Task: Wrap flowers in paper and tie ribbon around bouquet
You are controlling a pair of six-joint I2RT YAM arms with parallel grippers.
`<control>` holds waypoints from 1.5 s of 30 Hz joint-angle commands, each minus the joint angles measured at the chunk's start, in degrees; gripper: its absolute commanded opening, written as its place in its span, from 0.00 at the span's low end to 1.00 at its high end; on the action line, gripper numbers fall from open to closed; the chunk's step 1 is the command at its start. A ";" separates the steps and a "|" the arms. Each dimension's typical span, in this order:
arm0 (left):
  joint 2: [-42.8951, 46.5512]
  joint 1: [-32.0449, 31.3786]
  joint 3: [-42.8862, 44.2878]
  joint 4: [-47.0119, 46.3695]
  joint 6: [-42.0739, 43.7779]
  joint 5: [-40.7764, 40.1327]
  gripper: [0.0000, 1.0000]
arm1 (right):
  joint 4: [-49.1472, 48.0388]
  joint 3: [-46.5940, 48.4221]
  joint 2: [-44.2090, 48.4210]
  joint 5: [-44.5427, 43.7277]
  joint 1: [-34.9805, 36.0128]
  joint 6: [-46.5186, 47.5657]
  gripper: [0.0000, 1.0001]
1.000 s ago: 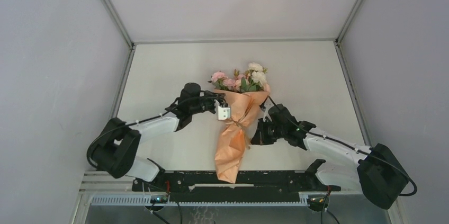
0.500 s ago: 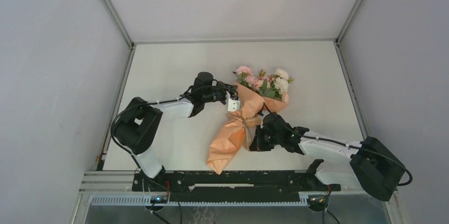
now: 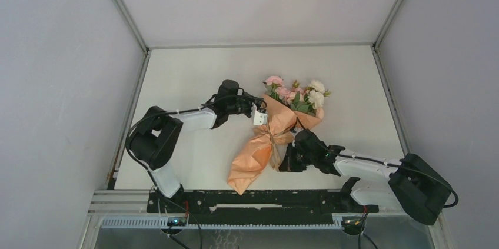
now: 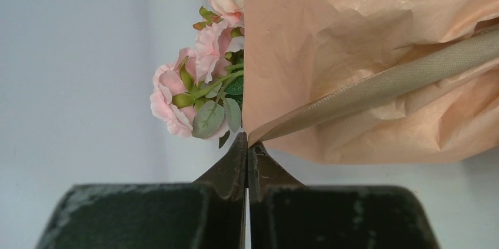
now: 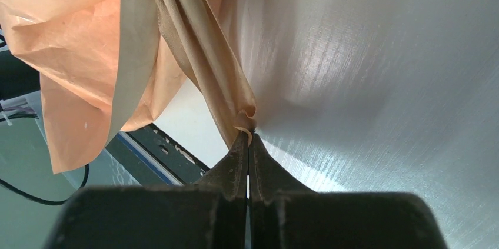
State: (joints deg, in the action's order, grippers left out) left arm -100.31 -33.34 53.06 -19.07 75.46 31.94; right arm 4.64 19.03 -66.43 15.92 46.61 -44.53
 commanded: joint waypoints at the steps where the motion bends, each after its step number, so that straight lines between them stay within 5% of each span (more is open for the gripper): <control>1: 0.47 1.97 4.47 -4.25 1.71 -3.56 0.00 | 4.63 -2.26 0.56 4.48 1.49 -1.03 0.00; 23: 0.45 2.25 4.68 -1.05 1.00 -4.74 0.00 | 2.30 -4.84 1.87 5.70 1.39 -2.64 0.00; 31: 11.88 -1.83 -12.25 5.35 0.70 -6.71 0.00 | 5.75 2.51 5.66 3.47 -18.14 6.55 0.00; 45: 24.07 -15.31 -26.79 8.75 -5.97 -9.93 0.00 | -2.18 13.77 -9.52 -0.35 -27.63 15.11 0.00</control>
State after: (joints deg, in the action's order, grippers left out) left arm -79.31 -46.02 28.95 -10.33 73.30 22.68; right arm 7.81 29.43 -74.04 17.17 21.96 -32.62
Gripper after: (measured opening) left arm 0.004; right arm 0.007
